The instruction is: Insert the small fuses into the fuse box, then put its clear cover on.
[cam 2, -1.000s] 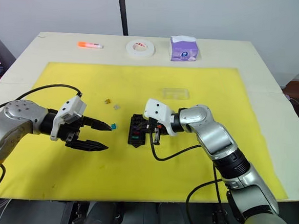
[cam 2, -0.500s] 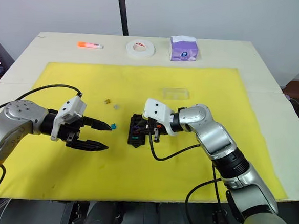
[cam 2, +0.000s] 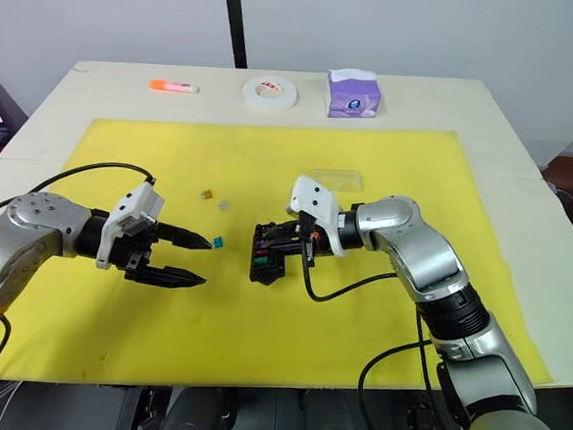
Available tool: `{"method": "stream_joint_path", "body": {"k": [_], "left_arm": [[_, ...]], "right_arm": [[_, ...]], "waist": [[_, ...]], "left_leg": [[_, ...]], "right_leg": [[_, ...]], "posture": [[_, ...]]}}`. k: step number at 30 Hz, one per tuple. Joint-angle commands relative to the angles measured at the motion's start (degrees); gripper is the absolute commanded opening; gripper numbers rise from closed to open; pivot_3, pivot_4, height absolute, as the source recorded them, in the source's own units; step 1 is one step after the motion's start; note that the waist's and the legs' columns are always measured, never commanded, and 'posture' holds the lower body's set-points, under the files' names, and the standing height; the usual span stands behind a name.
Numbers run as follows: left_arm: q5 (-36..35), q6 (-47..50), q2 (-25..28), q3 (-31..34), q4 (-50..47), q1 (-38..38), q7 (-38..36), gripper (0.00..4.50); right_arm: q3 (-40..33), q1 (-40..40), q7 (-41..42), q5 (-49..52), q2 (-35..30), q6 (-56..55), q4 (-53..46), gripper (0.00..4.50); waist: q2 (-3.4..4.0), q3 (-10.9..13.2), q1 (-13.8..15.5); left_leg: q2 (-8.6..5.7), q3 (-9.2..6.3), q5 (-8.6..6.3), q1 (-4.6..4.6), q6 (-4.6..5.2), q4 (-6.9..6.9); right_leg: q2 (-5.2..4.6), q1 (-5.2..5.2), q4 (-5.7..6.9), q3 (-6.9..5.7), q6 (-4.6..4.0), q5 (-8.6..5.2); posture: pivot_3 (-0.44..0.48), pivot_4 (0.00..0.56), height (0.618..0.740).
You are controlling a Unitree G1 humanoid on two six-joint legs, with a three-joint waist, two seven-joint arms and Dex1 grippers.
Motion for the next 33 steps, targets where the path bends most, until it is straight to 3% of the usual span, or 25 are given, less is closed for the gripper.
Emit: {"method": "stream_joint_path", "body": {"k": [1, 17, 26, 30, 33], "left_arm": [[0.16, -0.87, 0.33, 0.56, -0.18, -1.18, -0.5, 3.37], [0.26, -0.77, 0.22, 0.78, -0.18, -0.96, -0.59, 3.37], [0.4, -0.97, 0.34, 0.61, -0.15, -0.91, -0.88, 3.37], [0.74, -1.22, 0.64, 0.4, -0.18, -0.95, -1.2, 3.37], [0.95, -1.37, 0.69, 0.4, -0.05, -1.11, -1.37, 3.37]], "right_arm": [[-0.9, 0.71, 0.1, 0.52, -0.16, -1.9, -2.67, 1.02], [-0.97, 8.76, -2.64, -5.14, 0.72, -20.35, -1.7, 1.02], [-2.29, 9.95, -3.38, -1.58, 1.8, -15.99, -3.38, 1.02], [-2.65, 9.74, -3.87, -0.36, 2.6, -13.96, -3.82, 0.15], [-2.07, 9.77, -4.02, -0.95, 2.5, -13.73, -3.49, 0.07]], "waist": [[0.0, 0.0, 0.01], [0.0, 0.0, 0.02], [0.0, 0.0, 0.04], [0.0, 0.0, 0.04], [0.0, 0.0, 0.07]], "left_leg": [[0.0, 0.0, 0.0, 0.0, 0.0, 0.0], [0.0, 0.0, 0.0, 0.0, 0.0, 0.0], [0.0, 0.0, 0.0, 0.01, 0.0, 0.01], [0.0, -0.01, 0.0, 0.01, 0.0, 0.01], [0.0, -0.01, 0.0, 0.01, 0.0, 0.01]], "right_leg": [[0.0, 0.0, 0.0, 0.0, 0.0, 0.0], [0.0, 0.0, 0.0, 0.0, 0.0, 0.0], [0.0, 0.03, 0.0, 0.0, 0.0, 0.0], [0.0, 0.03, 0.0, 0.0, 0.0, 0.0], [0.0, 0.03, 0.0, 0.0, 0.0, 0.0]], "posture": [[0.0, 0.15, 0.74], [0.0, 0.15, 0.74], [0.0, 0.15, 0.74], [0.0, 0.15, 0.74], [0.0, 0.15, 0.74]]}}
